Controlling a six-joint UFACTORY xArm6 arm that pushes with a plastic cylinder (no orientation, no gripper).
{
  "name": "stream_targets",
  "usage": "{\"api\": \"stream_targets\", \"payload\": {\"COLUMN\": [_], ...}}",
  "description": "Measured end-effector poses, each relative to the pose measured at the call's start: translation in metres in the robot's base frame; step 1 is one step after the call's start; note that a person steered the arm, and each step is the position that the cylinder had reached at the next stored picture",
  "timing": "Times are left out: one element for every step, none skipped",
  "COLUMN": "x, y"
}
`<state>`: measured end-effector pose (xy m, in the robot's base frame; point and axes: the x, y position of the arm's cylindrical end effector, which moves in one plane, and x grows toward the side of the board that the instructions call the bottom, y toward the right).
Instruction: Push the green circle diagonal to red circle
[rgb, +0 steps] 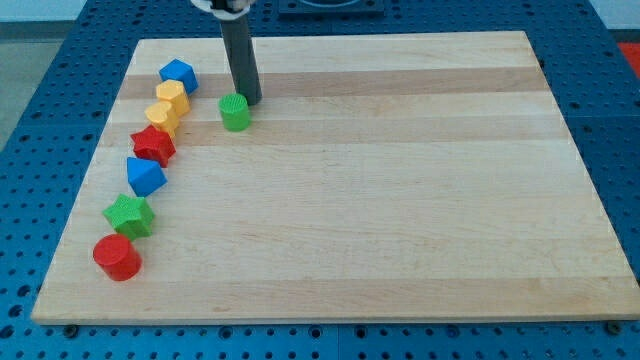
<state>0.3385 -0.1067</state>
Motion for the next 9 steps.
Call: {"api": "stream_targets", "payload": {"x": [0.032,0.036,0.010,0.008,0.008,0.011,0.029,0.052,0.084], "y": [0.012,0.038,0.042,0.015,-0.018,-0.028,-0.019,-0.001,0.004]}}
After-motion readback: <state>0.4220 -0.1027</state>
